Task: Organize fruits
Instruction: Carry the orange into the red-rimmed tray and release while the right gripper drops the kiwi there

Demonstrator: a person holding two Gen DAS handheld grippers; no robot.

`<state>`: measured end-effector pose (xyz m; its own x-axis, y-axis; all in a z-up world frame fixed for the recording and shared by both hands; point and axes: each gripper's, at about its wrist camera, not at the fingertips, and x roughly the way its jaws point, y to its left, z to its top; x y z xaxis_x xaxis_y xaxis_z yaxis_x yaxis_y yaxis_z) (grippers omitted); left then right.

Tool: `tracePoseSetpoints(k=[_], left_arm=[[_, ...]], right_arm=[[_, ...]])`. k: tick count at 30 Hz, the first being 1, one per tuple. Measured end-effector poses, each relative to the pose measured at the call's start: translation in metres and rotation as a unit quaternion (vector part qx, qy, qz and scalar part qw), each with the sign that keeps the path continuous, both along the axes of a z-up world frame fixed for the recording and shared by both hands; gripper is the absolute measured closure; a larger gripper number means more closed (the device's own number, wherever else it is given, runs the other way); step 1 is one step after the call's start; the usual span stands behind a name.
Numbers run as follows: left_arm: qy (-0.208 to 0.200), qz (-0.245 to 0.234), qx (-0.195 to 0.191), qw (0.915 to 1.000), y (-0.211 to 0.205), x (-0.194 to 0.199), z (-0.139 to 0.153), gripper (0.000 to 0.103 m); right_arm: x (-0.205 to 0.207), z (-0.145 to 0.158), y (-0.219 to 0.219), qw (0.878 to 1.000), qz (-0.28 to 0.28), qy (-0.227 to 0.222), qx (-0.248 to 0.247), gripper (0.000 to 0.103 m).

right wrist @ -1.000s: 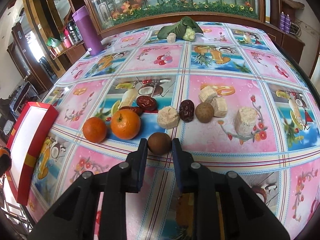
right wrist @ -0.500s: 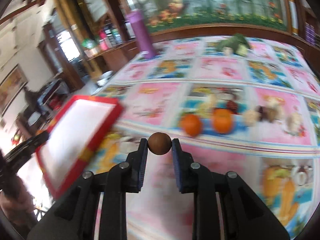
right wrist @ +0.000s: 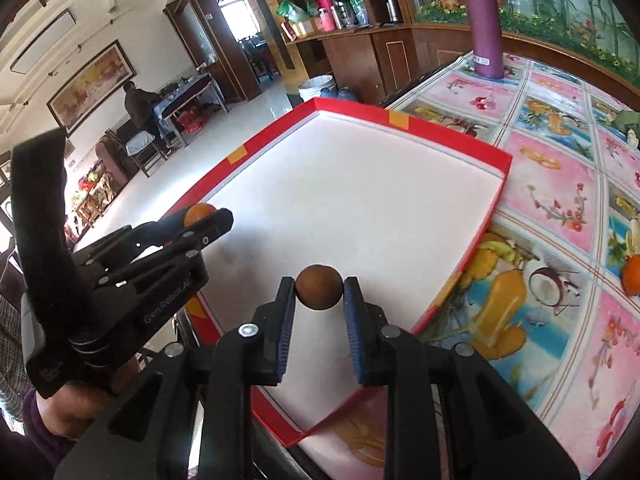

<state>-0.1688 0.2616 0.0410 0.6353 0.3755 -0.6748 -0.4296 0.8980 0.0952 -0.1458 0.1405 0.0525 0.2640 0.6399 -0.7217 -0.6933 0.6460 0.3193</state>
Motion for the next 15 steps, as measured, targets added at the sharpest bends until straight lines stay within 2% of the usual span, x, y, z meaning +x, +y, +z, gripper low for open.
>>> tracePoseSetpoints(k=[4, 5, 6, 8, 12, 15], left_arm=[[0.014, 0.005, 0.0, 0.9999, 0.003, 0.004, -0.005, 0.072], [0.016, 0.006, -0.001, 0.9999, 0.003, 0.004, -0.006, 0.067], [0.02, 0.007, 0.001, 0.9998, 0.003, 0.005, -0.007, 0.054], [0.021, 0.013, 0.006, 0.9997, 0.002, 0.004, -0.004, 0.037], [0.006, 0.009, 0.017, 0.9998, -0.004, 0.0, 0.009, 0.035], [-0.008, 0.011, 0.023, 0.9996, -0.011, -0.002, 0.019, 0.03]], right_arm=[[-0.003, -0.012, 0.011, 1.0, -0.001, 0.013, -0.024, 0.076], [-0.002, -0.015, 0.011, 0.999, -0.003, 0.019, -0.031, 0.076], [0.0, -0.018, 0.012, 0.999, -0.005, 0.023, -0.035, 0.076], [0.001, -0.019, 0.011, 0.999, -0.003, 0.03, -0.036, 0.076], [0.006, -0.016, 0.003, 0.999, -0.01, 0.033, -0.036, 0.076], [0.009, -0.008, -0.022, 0.999, -0.022, 0.033, 0.006, 0.075]])
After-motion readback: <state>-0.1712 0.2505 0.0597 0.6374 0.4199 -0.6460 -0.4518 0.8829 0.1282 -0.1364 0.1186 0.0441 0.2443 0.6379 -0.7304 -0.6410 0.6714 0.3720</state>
